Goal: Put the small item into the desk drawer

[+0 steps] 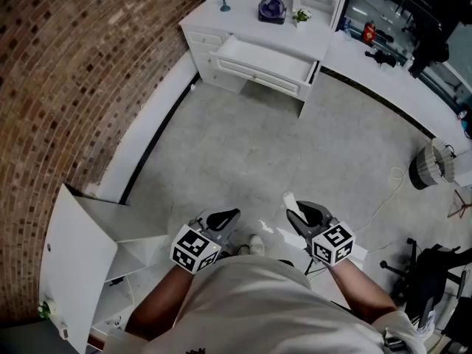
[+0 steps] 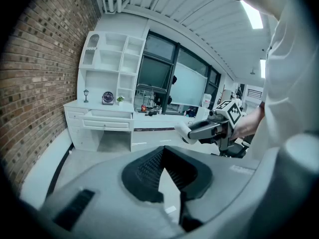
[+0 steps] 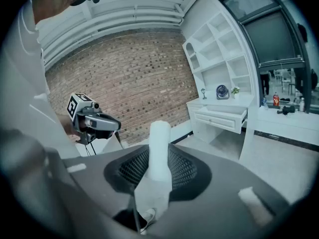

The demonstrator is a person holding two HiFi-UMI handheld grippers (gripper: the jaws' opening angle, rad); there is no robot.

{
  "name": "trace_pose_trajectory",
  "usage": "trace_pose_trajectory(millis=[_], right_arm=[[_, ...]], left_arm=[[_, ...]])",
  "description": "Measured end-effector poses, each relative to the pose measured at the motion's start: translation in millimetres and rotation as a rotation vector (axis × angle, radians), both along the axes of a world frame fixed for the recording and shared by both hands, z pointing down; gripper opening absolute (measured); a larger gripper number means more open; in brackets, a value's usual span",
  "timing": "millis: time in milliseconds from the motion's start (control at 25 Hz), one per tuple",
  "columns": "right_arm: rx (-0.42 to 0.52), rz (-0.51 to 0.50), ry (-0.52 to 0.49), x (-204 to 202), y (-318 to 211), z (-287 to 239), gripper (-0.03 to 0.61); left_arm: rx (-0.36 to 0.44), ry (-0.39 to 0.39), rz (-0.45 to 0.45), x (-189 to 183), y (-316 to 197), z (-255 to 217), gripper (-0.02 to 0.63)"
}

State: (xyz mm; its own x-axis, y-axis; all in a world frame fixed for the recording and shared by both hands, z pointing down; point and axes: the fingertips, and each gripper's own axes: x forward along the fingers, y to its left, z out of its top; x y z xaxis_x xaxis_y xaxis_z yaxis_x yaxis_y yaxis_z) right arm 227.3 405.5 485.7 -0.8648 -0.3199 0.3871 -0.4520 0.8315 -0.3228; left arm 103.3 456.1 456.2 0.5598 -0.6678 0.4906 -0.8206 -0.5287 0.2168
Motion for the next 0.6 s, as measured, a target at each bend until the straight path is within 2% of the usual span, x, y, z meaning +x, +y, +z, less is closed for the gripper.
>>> trace_pose_trajectory(millis=[320,600], right_arm=[[0.004,-0.043,0.006,8.2,-9.6,2.6,0.129],[-0.058,-0.005,-0.018,0.0,-37.4,10.5,0.13]], left_arm=[[-0.023,0.02,-0.022,17.8,-8.9,-0.5,0.005],[-0.023,0.022,0.003,4.4,-32.4,3.5,0.005]])
